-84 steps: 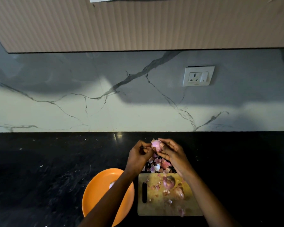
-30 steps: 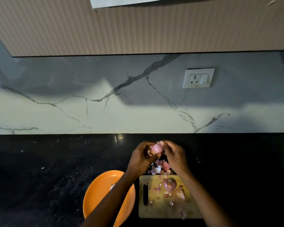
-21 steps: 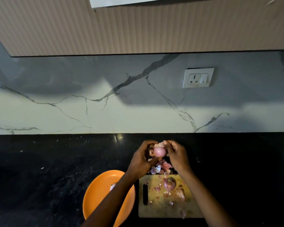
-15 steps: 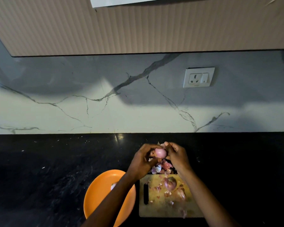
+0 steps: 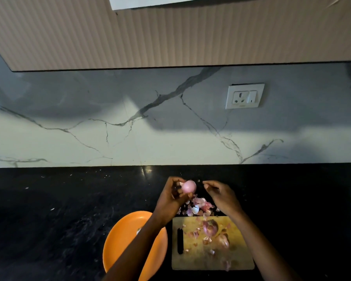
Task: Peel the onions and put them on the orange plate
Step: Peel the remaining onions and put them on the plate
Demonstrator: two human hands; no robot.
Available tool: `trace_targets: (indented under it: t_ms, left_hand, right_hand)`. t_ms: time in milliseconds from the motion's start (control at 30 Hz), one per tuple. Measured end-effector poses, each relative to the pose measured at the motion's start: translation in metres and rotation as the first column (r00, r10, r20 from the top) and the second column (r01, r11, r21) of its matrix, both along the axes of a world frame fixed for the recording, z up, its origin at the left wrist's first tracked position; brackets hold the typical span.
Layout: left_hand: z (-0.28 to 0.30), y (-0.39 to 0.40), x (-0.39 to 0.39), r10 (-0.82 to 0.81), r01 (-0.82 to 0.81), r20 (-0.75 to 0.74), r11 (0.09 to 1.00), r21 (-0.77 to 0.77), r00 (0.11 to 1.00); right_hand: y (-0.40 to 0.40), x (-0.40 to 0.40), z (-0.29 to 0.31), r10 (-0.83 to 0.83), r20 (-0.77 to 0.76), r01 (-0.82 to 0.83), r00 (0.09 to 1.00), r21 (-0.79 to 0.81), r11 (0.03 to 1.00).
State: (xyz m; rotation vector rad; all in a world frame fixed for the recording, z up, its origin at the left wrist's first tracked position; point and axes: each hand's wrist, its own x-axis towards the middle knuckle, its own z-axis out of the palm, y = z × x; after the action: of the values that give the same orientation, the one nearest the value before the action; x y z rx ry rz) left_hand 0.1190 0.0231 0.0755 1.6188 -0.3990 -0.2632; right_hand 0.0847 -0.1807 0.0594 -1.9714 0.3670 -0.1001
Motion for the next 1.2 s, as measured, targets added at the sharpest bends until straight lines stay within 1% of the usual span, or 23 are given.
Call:
trace_targets:
  t_ms: [67, 167, 267, 400, 500, 567, 700, 867, 967, 1033, 1100, 1200]
  left_hand:
    - [0.002, -0.001, 0.002, 0.019, -0.019, -0.006, 1.0, -0.007, 1.0]
    - [0.003, -0.002, 0.004, 0.06, -0.06, -0.015, 0.998, -0.02, 0.998]
    - [0.004, -0.002, 0.004, 0.057, -0.057, -0.022, 0.998, -0.001, 0.998]
    - [0.005, 0.001, 0.006, 0.027, -0.032, 0.081, 0.998, 0.062, 0.996]
    - [0.007, 0.002, 0.01, 0.029, -0.045, 0.148, 0.993, 0.105, 0.989]
    - [0.009, 0.003, 0.01, 0.063, -0.076, 0.126, 0.992, 0.097, 0.99]
    - [0.007, 0.001, 0.011, 0.096, -0.104, 0.091, 0.99, 0.095, 0.991]
    - [0.01, -0.001, 0.014, 0.134, -0.153, 0.108, 0.969, 0.196, 0.985]
    - [0.011, -0.001, 0.013, 0.071, -0.103, 0.168, 0.976, 0.192, 0.983]
    - [0.012, -0.001, 0.011, 0.011, -0.04, 0.173, 0.985, 0.165, 0.985]
    - [0.012, 0.001, 0.011, -0.007, -0.013, 0.157, 0.992, 0.127, 0.988]
    - [0.012, 0.005, 0.013, -0.006, -0.018, 0.164, 0.99, 0.14, 0.987]
  right_hand:
    - [0.006, -0.001, 0.008, -0.004, 0.018, 0.003, 1.0, 0.082, 0.997]
    - [0.018, -0.002, 0.022, 0.053, 0.068, -0.067, 0.996, 0.227, 0.972]
    - [0.025, -0.001, 0.027, 0.126, 0.119, -0.153, 0.985, 0.264, 0.952]
    - [0.028, 0.001, 0.026, 0.148, 0.112, -0.179, 0.983, 0.352, 0.919]
    - [0.026, 0.001, 0.024, 0.169, 0.072, -0.183, 0.983, 0.365, 0.913]
    - [0.025, 0.0, 0.025, 0.186, 0.067, -0.197, 0.98, 0.374, 0.906]
    - [0.026, -0.003, 0.03, 0.202, 0.113, -0.23, 0.973, 0.371, 0.9]
    - [0.025, 0.0, 0.034, 0.195, 0.131, -0.231, 0.972, 0.382, 0.895]
    - [0.028, -0.001, 0.036, 0.188, 0.139, -0.23, 0.972, 0.423, 0.876]
    - [0.029, -0.001, 0.036, 0.175, 0.146, -0.223, 0.974, 0.449, 0.865]
    - [0.028, 0.0, 0.034, 0.155, 0.155, -0.211, 0.976, 0.476, 0.854]
    - [0.026, 0.001, 0.03, 0.145, 0.155, -0.203, 0.977, 0.481, 0.853]
